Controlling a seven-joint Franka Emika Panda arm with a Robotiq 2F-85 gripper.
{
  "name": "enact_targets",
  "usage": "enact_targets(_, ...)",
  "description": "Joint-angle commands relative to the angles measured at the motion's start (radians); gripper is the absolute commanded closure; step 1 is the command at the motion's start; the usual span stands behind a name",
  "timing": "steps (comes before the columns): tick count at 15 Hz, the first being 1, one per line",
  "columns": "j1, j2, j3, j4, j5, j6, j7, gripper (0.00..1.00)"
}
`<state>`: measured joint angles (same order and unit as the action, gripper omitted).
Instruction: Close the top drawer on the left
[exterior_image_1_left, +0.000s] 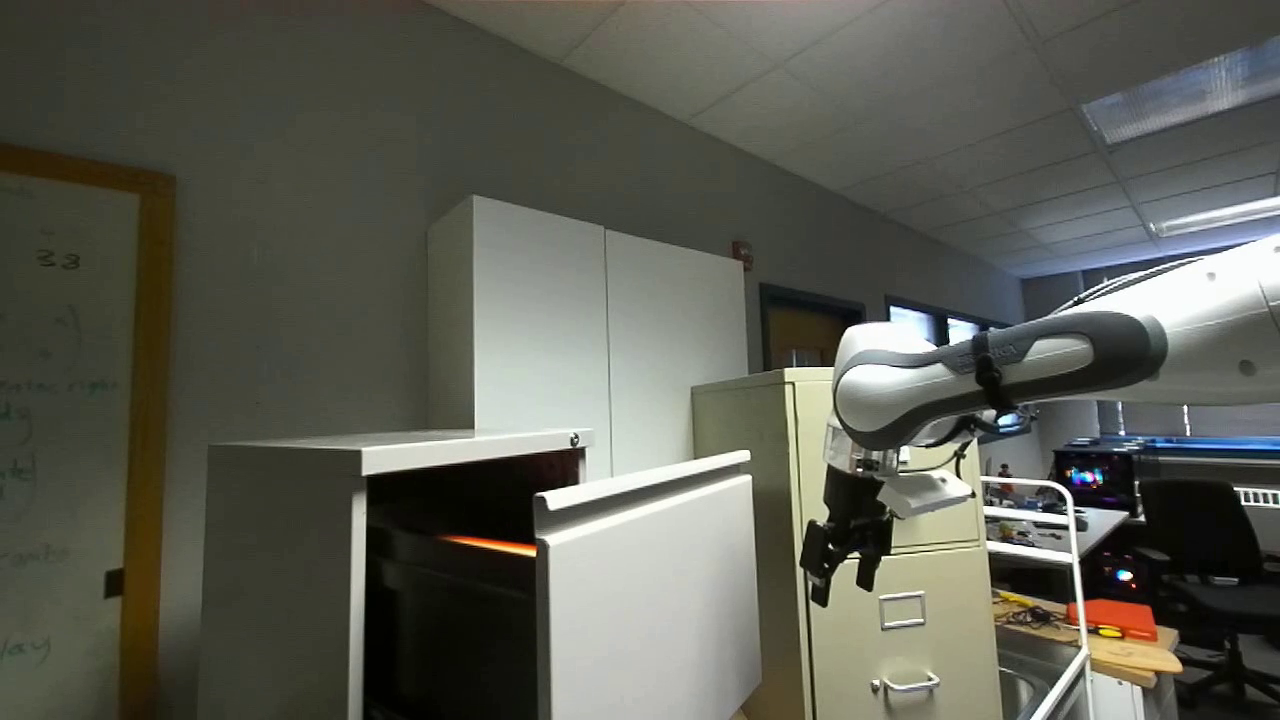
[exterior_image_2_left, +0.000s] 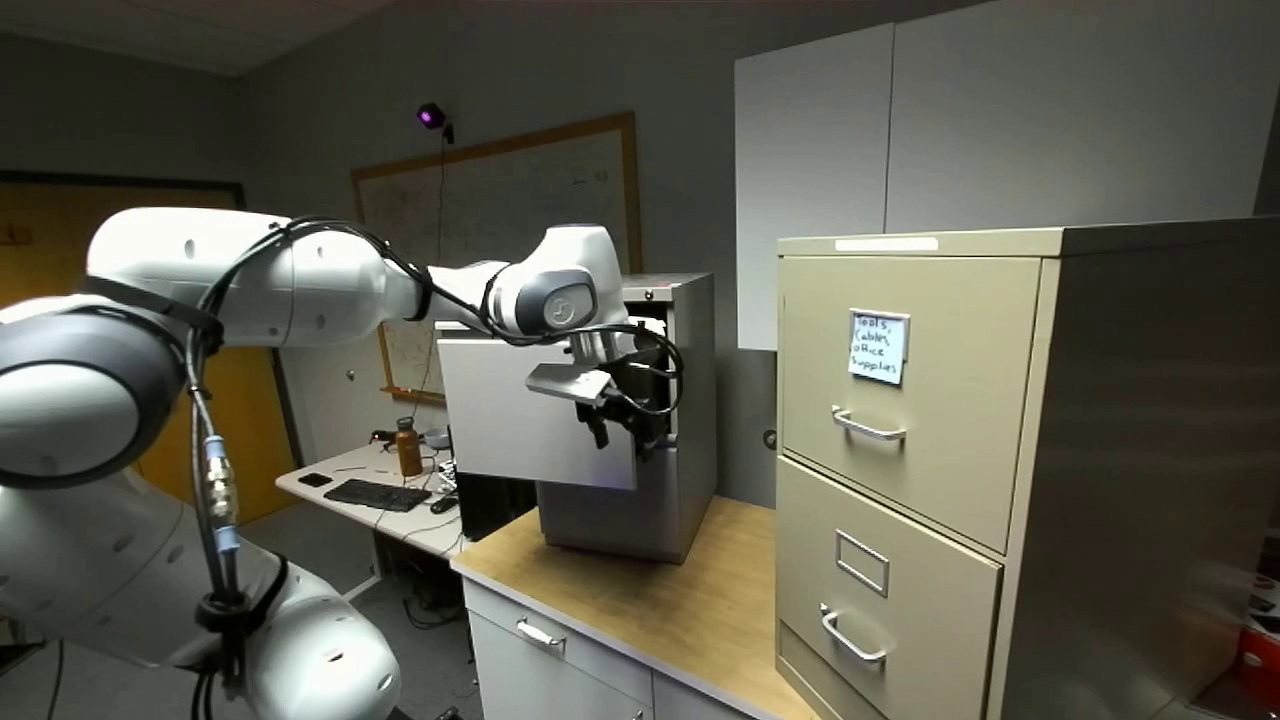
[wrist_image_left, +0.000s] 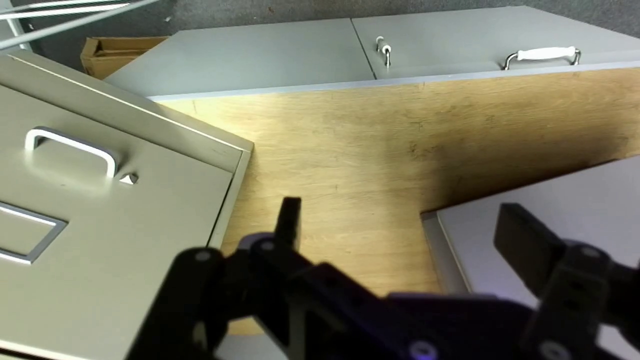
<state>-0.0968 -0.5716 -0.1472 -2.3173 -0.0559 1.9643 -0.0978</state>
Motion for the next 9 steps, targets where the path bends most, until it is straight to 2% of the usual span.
enact_targets(1,-0.007,-0.006,0.023,0.015,-0.005,-0.01,0.022,0.0)
enact_targets(3,-0.005,-0.015,0.028,0.014,-0.005,-0.01,0.022,0.0)
enact_targets(4,-0.006,-0.024,0.032,0.011,-0.007,-0.008,0.026,0.25)
enact_targets(5,-0.006,-0.03,0.036,0.009,-0.009,-0.008,0.028,0.25)
enact_targets(9,0.012,-0.062,0.052,0.004,0.002,0.002,0.019,0.57)
